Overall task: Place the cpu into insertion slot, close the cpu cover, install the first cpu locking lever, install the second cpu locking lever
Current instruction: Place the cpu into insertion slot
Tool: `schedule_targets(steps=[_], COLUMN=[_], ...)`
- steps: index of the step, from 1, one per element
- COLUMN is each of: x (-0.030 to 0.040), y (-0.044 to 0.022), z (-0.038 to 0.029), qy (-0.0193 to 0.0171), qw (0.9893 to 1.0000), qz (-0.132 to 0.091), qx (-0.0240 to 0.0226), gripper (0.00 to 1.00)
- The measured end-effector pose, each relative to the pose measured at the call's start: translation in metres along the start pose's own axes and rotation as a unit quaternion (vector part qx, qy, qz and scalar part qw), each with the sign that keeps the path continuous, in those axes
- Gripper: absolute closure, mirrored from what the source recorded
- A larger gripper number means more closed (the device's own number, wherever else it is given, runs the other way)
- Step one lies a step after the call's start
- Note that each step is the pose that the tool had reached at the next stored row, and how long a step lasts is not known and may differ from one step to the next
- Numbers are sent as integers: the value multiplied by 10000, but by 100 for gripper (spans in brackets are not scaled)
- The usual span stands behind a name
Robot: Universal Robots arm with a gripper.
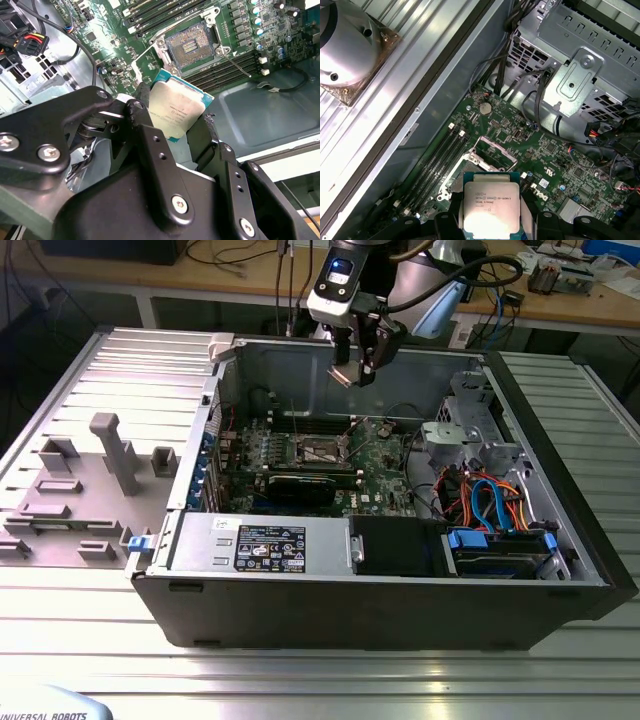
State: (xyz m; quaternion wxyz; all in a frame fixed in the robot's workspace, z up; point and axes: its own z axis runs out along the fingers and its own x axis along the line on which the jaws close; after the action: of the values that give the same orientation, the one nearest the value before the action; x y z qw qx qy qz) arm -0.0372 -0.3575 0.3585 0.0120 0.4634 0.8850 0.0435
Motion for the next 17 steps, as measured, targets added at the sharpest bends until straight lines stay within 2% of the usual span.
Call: schedule_targets(steps=[8,11,13,15,16,17], x=[0,0,0,0,0,0], y=[0,0,-1,-1,-1,-1], z=[0,4,7,12,14,17], qy=[-1,-15,-31,-50,-58,-70], qw=[10000,9998,9994,9984,9979,9968], qz=[7,175,346,563,652,793], qx=[0,-4,-7,-11,-13,-15], gripper=[46,46,46,46,46,46])
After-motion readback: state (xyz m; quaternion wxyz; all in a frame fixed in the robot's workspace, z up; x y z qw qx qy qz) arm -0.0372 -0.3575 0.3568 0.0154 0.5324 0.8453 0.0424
